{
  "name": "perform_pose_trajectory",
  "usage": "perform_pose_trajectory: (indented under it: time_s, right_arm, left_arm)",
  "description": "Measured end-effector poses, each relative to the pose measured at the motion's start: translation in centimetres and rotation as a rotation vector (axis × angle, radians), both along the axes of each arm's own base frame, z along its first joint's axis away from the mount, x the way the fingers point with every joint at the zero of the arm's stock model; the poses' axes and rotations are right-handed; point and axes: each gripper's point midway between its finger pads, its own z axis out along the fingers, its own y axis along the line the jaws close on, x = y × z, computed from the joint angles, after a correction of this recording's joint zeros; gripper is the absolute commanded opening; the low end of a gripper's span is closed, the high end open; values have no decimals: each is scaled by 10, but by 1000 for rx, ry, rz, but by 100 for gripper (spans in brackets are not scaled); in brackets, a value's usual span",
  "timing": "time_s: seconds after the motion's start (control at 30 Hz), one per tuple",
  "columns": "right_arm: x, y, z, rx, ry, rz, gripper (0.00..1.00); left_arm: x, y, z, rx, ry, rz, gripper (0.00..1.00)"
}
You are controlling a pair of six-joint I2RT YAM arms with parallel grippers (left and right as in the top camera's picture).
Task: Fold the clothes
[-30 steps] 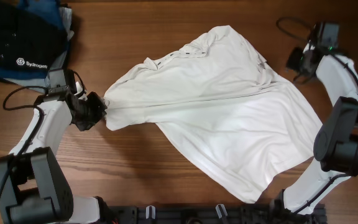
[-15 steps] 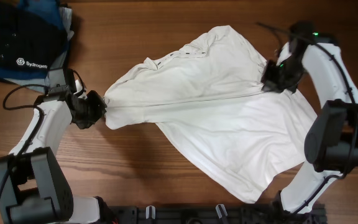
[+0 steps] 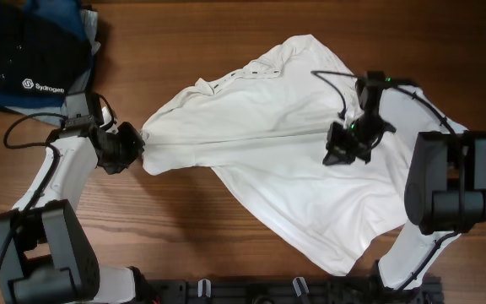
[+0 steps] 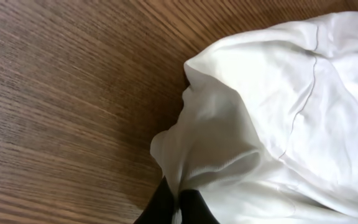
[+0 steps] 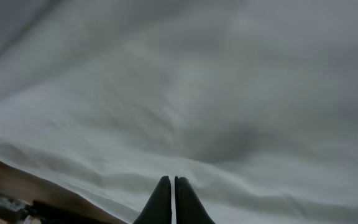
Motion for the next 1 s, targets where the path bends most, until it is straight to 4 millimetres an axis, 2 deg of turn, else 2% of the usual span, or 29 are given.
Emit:
perform_pose_trajectory:
  time_s: [0.1, 0.27, 0.43, 0.57, 0.77, 1.0]
  right_arm:
    - [-14, 2, -11, 14, 28, -4, 4]
    - [-3, 4, -16, 24, -24, -15, 4]
    - [26, 8, -16, 57, -142, -39, 4]
    - [40, 5, -17, 49, -197, -56, 4]
    - [64, -12, -16, 12, -297, -87, 4]
    - [107, -42, -8, -94, -452, -81, 4]
  left_arm:
    - [0, 0, 0, 0, 0, 0, 4]
    - [-1, 0, 0, -1, 5, 0, 4]
    - [-3, 0, -1, -2, 11, 0, 4]
    - [-3, -1, -1, -3, 13, 0, 4]
    - [-3, -3, 0, -15, 10, -4, 4]
    - [-2, -9, 2, -48, 3, -17, 4]
